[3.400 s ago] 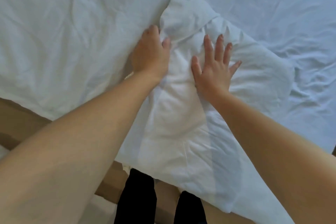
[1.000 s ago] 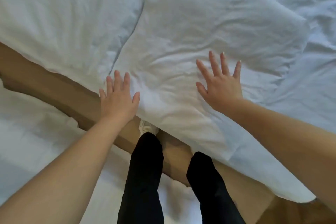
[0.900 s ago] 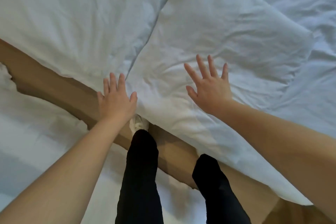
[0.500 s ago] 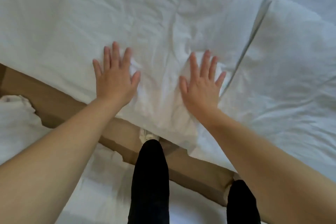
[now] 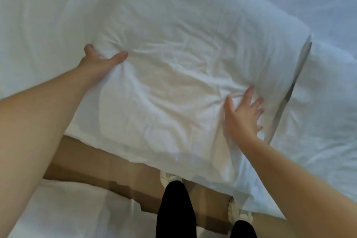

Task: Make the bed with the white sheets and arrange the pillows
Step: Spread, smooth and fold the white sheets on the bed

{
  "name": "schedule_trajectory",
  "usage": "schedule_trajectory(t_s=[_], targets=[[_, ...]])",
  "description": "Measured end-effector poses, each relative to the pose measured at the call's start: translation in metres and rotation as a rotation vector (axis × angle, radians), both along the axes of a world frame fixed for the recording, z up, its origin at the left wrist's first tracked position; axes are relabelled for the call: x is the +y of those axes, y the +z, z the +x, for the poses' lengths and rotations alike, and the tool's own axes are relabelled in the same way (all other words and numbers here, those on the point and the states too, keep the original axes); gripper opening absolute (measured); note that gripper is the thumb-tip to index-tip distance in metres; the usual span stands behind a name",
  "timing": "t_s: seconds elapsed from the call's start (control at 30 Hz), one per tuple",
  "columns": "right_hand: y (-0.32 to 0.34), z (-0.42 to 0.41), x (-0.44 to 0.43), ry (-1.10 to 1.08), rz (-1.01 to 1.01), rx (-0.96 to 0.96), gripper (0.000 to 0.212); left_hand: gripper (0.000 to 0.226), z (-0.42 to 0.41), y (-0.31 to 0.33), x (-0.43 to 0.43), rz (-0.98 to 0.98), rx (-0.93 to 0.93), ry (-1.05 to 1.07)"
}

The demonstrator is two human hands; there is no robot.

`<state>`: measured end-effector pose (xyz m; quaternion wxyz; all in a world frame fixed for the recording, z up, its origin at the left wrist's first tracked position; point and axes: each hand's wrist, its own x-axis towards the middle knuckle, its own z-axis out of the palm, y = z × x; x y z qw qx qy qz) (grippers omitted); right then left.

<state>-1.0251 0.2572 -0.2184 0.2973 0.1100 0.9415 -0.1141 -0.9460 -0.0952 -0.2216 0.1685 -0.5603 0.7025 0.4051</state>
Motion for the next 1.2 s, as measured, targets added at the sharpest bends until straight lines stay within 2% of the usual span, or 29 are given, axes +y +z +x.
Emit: schedule_trajectory(t_s=[0.07,0.2,0.3,0.4,0.47,0.57,0.67,0.77,0.87,1.03,1.07,1.13,1.17,1.2], targets=[[-0.006,0.0,-0.006,0.003,0.047,0.003,0.073,0.114,-0.002,0.0,-0.007,0.005,-0.032,-0.02],[-0.013,-0.003,-0.006,-0.003,0.086,-0.028,0.073,0.075,-0.01,0.019,-0.001,0.107,0.069,-0.008],[0.0,-0.011,-0.006,-0.075,0.014,-0.095,0.072,0.063,-0.013,0.049,0.014,0.048,0.13,-0.018],[0.024,-0.021,-0.009,-0.177,-0.196,-0.164,0.071,0.034,-0.014,0.096,0.038,0.037,0.175,-0.073],[0.046,-0.024,-0.016,-0.211,-0.398,-0.178,0.07,0.028,-0.014,0.134,0.064,0.034,0.223,-0.165],[0.092,-0.028,-0.026,-0.345,-0.729,-0.223,0.064,0.033,-0.019,0.19,0.111,0.037,0.309,-0.363],[0.143,-0.04,-0.012,-0.541,-0.829,-0.332,0.064,0.051,-0.036,0.25,0.168,0.028,0.307,-0.589],[0.186,-0.058,0.039,-0.609,-0.923,-0.417,0.07,0.054,-0.057,0.3,0.236,-0.032,0.331,-0.783],[0.238,-0.073,0.114,-0.56,-1.104,-0.465,0.075,0.053,-0.078,0.34,0.32,-0.051,0.395,-0.928],[0.316,-0.1,0.279,-0.586,-1.291,-0.371,0.079,0.035,-0.104,0.388,0.494,-0.007,0.576,-1.123],[0.327,-0.105,0.314,-0.621,-1.346,-0.355,0.08,0.037,-0.108,0.389,0.528,0.055,0.592,-1.158],[0.334,-0.113,0.386,-0.704,-1.385,-0.298,0.08,0.033,-0.114,0.38,0.585,0.424,0.61,-1.165],[0.33,-0.117,0.421,-0.738,-1.339,-0.266,0.081,0.024,-0.118,0.367,0.606,0.582,0.611,-1.134],[0.322,-0.12,0.453,-0.777,-1.281,-0.253,0.083,0.019,-0.123,0.348,0.621,0.592,0.617,-1.094]])
